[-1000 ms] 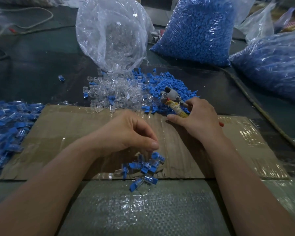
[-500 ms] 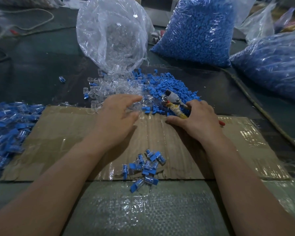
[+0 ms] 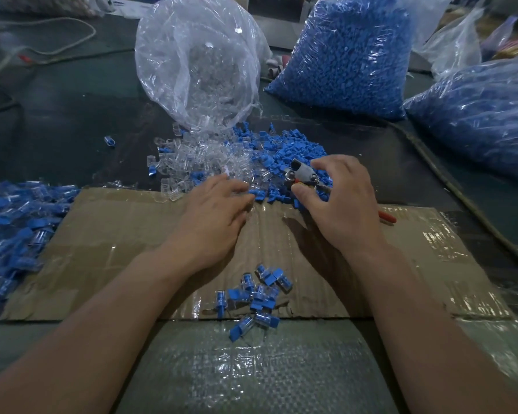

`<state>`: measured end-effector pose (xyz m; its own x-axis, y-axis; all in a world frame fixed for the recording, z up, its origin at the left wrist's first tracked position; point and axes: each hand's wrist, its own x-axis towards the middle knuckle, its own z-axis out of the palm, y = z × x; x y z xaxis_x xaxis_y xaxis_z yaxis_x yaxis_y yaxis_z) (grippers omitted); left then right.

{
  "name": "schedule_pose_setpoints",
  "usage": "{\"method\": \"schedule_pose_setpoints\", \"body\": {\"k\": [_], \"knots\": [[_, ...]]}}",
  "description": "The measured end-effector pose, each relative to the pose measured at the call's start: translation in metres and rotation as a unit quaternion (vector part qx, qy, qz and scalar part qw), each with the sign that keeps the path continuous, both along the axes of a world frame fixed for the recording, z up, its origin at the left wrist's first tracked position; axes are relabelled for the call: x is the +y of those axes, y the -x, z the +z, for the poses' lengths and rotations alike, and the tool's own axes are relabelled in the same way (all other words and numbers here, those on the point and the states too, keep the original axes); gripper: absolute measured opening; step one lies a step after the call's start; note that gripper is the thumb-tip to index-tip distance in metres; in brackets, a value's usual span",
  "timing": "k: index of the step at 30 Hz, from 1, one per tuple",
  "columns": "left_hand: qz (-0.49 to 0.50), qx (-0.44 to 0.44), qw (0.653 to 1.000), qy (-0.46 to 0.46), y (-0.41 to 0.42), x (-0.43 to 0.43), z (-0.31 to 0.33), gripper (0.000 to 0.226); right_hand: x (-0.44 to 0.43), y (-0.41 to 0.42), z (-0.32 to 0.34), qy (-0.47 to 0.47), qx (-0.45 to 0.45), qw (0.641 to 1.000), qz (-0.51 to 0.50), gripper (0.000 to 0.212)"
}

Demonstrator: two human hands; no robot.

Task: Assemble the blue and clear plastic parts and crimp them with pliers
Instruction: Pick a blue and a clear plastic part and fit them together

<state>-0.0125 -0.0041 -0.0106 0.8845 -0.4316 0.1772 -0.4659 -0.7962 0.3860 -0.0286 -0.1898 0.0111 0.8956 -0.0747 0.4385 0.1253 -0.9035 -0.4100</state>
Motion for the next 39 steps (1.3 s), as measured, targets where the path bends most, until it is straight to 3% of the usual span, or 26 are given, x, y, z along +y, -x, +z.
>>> {"method": "schedule_pose_setpoints", "body": {"k": [4,8,14,21,24,28,35,39], "knots": [[0.011,-0.047,0.998,0.041,0.001,-0.001,0.002,0.032,0.015,0.004,0.002,0.008,-0.028,0.996,0.085,0.023],[0.031,-0.042,0.996,0.077,0.001,-0.001,0.003,0.025,0.023,0.001,-0.004,0.071,0.055,0.985,0.146,0.031],[0.053,-0.054,0.99,0.116,0.001,-0.001,0.004,0.025,0.032,-0.005,-0.011,0.148,0.132,0.969,0.15,0.049],[0.101,-0.03,0.967,0.233,0.006,-0.003,0.009,0.025,0.032,-0.004,-0.012,0.129,0.105,0.975,0.146,0.034],[0.108,0.022,0.954,0.28,0.007,-0.004,0.012,0.023,0.033,-0.006,-0.014,0.128,0.093,0.977,0.145,0.026],[0.116,0.159,0.89,0.411,0.01,-0.005,0.017,0.025,0.033,-0.006,-0.014,0.12,0.074,0.978,0.151,0.017],[0.112,0.274,0.797,0.527,0.015,-0.004,0.026,0.018,0.03,-0.005,-0.012,0.1,0.047,0.98,0.165,0.016],[0.087,0.287,0.785,0.542,0.016,-0.003,0.028,0.016,0.031,0.0,-0.005,-0.051,0.017,0.986,0.161,0.011]]}}
